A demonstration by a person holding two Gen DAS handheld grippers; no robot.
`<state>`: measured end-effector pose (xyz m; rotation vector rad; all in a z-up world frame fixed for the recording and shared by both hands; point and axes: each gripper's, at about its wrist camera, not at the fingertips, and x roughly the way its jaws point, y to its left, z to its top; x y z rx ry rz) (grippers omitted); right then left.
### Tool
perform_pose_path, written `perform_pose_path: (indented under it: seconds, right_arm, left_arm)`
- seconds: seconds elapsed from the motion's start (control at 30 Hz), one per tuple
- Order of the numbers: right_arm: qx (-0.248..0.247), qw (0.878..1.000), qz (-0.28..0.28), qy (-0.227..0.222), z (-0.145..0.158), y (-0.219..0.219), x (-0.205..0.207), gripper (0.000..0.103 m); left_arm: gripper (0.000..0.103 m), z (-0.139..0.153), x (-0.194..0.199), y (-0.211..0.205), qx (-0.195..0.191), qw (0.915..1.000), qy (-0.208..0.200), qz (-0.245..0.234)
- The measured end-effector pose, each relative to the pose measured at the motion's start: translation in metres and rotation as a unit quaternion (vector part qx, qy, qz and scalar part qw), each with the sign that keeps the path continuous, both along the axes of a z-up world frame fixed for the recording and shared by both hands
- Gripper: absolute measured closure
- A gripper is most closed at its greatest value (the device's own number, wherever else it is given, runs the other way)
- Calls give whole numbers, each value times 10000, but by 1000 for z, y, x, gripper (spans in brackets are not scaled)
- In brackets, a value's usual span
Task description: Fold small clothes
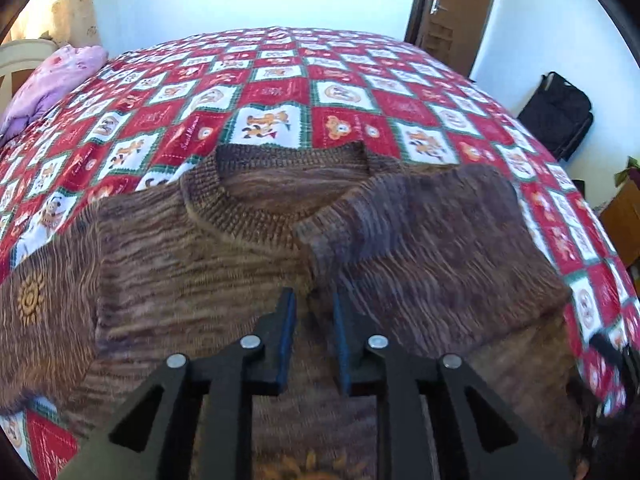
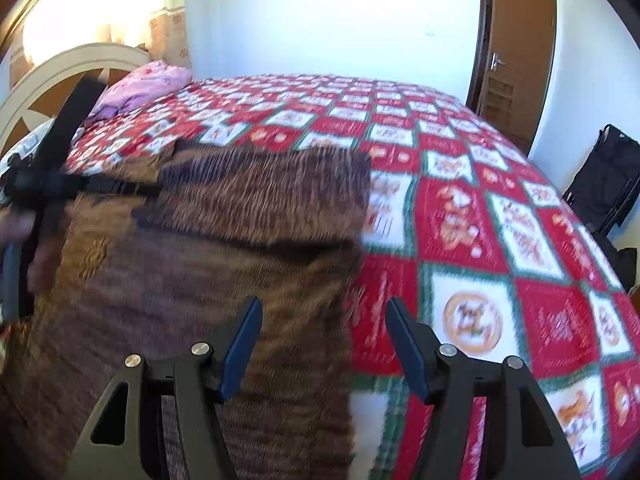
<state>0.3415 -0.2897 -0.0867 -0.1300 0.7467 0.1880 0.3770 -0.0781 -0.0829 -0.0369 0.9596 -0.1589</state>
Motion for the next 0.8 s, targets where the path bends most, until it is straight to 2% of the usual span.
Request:
perform_pose_path:
  seconds: [0.03, 0.1, 0.13, 0.23, 0.4, 0.5, 0.53, 0.57, 0.67, 0.7, 0.8]
  right_arm:
    - [-4, 10000, -31, -44, 4, 0, 4, 38]
    - [14, 9999, -61, -142, 11, 2, 14, 38]
    - [34, 9998, -67, -167, 14, 4, 19, 38]
    - [76, 9999, 28, -103, 17, 13, 37, 38]
    - [-190, 9997, 64, -131, 12, 32, 69, 38]
    - [-158, 9998, 97, 65, 4, 45, 86, 38]
    - [-168, 9997, 154, 115, 2, 50, 89, 38]
    - [-195, 9995, 210, 141, 0, 55, 90, 38]
    - [-316, 9984, 427, 177, -7, 74, 93, 38]
    - [-336, 9980, 497, 216, -10, 80, 93, 38]
    - [-461, 9956, 658, 479, -24, 94, 92, 38]
  left_arm:
    - [81, 0, -5, -2, 31, 10000, -15, -48]
    - [72, -8, -11, -12, 447, 9989, 24, -139]
    - [71, -11, -13, -16, 617, 9980, -10, -133]
    - [71, -12, -21, -20, 784, 9967, -116, -159]
    - [69, -3, -25, -12, 588, 9981, -93, -163]
    - [53, 11, -17, 3, 338, 9989, -293, 130]
    - [41, 17, -13, 9, 256, 9985, -417, 245]
    - [35, 21, -7, 14, 251, 9977, -502, 372]
    - [34, 24, 15, 17, 282, 9970, -547, 473]
    - [34, 20, 23, 14, 409, 9969, -525, 431]
    - [34, 0, 44, -2, 1099, 9925, -424, 330]
